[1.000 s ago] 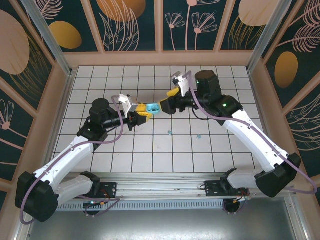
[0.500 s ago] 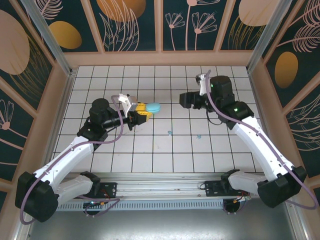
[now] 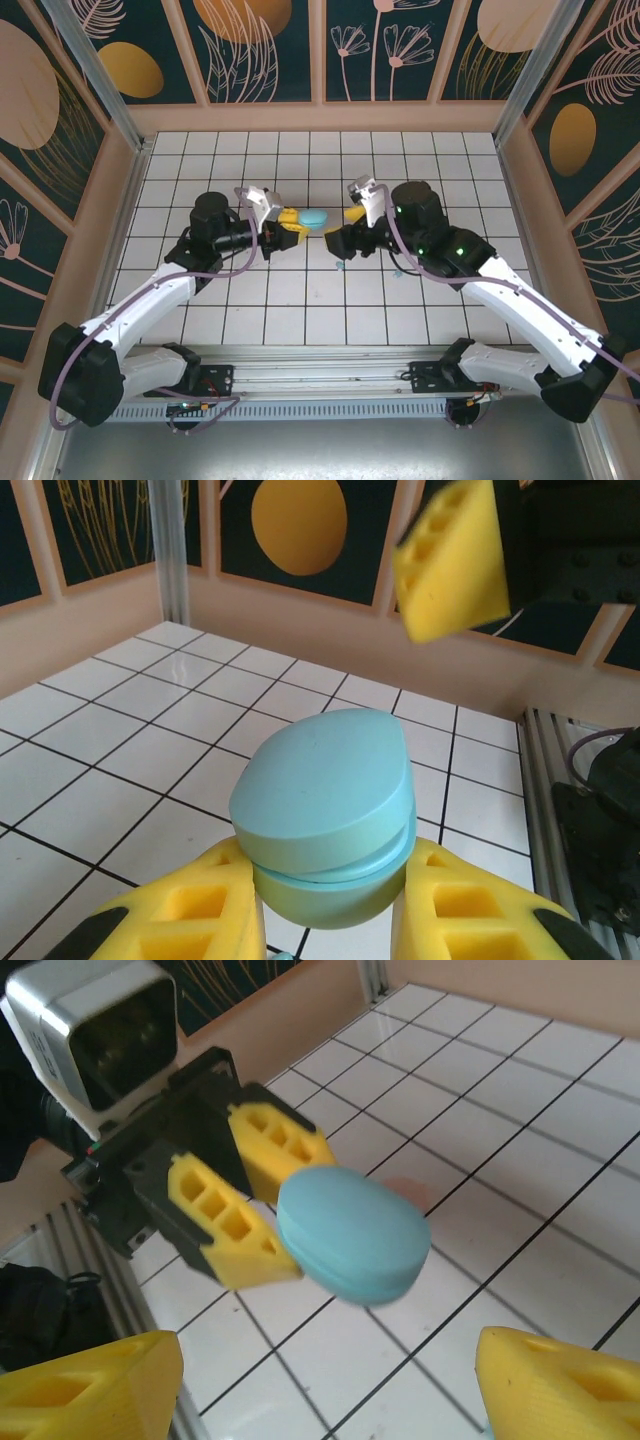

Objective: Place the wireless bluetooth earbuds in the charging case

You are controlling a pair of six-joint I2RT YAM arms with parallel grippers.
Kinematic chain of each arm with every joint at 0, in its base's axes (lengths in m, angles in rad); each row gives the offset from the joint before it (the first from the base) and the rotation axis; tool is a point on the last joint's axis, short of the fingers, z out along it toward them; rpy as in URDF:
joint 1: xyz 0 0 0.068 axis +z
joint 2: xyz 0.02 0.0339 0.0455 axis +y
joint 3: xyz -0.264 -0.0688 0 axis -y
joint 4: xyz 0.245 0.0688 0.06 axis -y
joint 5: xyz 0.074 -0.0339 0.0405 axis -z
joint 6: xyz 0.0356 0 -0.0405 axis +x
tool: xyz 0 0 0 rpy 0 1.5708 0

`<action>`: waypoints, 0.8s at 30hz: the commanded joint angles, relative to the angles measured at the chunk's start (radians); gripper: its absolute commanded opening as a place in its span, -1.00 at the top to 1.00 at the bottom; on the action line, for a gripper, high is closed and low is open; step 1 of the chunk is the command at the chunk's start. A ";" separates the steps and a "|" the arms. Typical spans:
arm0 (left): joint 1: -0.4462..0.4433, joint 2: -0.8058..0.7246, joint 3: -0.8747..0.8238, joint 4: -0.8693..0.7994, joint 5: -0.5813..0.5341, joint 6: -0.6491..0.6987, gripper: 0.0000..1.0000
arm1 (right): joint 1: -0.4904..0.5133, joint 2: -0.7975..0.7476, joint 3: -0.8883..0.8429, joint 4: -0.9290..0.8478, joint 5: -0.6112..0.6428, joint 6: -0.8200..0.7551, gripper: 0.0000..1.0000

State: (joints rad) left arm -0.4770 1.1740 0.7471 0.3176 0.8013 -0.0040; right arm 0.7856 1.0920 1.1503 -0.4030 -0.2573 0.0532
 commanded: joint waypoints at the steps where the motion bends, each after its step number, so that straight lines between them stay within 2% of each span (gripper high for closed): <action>1: -0.002 0.005 0.057 0.010 0.049 0.022 1.00 | 0.016 0.069 0.091 -0.046 0.043 -0.139 -0.56; 10: -0.002 -0.002 0.071 -0.027 0.064 0.049 1.00 | 0.028 0.196 0.186 -0.100 0.035 -0.262 -0.58; 15: -0.002 -0.010 0.077 -0.064 0.075 0.090 1.00 | 0.013 0.232 0.230 -0.120 0.114 -0.249 -0.58; 24: -0.002 -0.016 0.065 -0.062 0.090 0.105 1.00 | -0.073 0.245 0.269 -0.129 -0.013 -0.231 -0.58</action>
State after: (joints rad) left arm -0.4732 1.1786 0.7971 0.2535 0.8532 0.0757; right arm 0.7326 1.3315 1.3865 -0.5316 -0.2218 -0.1780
